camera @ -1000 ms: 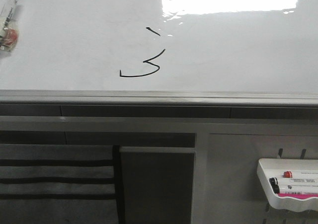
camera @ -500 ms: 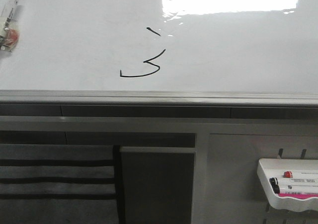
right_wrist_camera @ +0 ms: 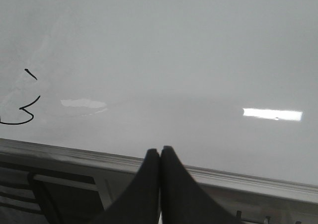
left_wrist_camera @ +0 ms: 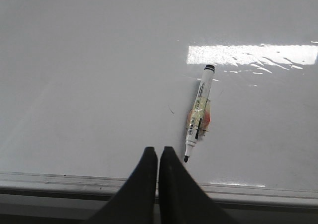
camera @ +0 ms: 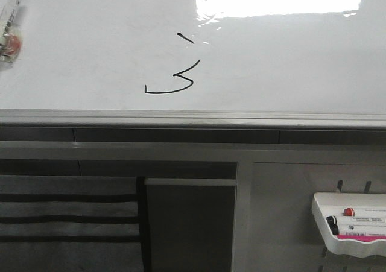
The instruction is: Write number 3 on whiteboard
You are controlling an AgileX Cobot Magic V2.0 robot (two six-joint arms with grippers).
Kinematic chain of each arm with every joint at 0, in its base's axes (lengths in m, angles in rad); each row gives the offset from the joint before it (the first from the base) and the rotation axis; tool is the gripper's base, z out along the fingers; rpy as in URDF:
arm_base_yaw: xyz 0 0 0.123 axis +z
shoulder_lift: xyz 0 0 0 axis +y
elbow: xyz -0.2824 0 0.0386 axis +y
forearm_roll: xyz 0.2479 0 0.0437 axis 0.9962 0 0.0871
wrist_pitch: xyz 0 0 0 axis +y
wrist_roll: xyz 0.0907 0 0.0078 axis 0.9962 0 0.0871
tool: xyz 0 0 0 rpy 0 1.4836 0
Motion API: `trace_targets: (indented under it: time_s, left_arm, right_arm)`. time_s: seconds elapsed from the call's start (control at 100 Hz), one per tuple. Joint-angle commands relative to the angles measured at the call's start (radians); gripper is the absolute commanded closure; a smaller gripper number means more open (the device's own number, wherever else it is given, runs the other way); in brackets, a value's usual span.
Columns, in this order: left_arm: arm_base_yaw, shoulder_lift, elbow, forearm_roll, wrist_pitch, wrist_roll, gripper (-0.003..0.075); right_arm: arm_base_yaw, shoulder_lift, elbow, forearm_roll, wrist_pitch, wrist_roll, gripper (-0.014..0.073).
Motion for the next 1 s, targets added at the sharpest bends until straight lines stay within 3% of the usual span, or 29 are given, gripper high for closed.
trace_targets:
  time_s: [0.0,0.68,0.99]
  left_arm:
    - [-0.008,-0.028,0.008,0.013,-0.062,-0.024,0.0741]
    - [-0.008,-0.028,0.008,0.013,-0.062,-0.024,0.0741]
    - [-0.008,-0.028,0.008,0.013,-0.062,-0.024,0.0741]
  right_arm:
    - [-0.008,0.003,-0.026,0.005,-0.073,-0.011,0.0663]
    - [-0.008,0.001,-0.023,0.005,-0.073,-0.011,0.0663]
    - [-0.091,-0.235,0.229,0.016,-0.199,-0.011,0.0663]
